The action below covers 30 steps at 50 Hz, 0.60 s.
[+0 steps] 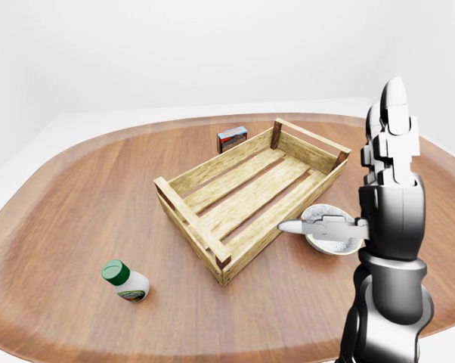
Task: Pick up the salad dressing and put it in the tray.
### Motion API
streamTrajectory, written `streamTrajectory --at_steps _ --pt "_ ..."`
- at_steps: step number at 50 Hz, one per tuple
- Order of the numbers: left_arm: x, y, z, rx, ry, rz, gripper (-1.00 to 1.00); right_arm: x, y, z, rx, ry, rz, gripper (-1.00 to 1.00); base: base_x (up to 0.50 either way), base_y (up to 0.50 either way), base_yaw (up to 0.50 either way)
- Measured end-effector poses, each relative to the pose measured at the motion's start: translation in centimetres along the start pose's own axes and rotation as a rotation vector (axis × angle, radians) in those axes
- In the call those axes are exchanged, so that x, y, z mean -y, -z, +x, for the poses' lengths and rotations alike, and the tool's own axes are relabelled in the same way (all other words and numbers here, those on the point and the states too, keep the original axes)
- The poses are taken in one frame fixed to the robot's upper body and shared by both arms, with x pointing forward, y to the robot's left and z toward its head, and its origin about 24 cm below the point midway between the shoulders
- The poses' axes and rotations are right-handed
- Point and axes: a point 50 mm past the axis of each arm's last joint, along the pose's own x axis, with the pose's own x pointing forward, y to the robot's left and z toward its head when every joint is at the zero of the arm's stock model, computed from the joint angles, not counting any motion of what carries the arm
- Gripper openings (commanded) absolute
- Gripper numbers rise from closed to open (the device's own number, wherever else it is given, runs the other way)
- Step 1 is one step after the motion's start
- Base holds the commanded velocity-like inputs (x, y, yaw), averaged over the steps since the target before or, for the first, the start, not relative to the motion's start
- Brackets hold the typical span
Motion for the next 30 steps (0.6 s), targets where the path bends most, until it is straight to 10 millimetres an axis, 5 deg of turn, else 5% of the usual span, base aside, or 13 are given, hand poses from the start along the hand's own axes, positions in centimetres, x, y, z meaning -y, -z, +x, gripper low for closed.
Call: streamTrajectory --at_steps 16,30 --pt "0.0 0.2 -0.1 -0.007 0.001 0.004 1.00 0.1 1.3 -0.3 -0.063 0.028 0.004 1.00 0.00 0.00 0.00" --pt "0.0 0.2 -0.1 -0.006 -0.001 0.005 1.00 -0.3 2.0 -0.4 -0.102 0.026 -0.017 1.00 0.07 0.39 0.00"
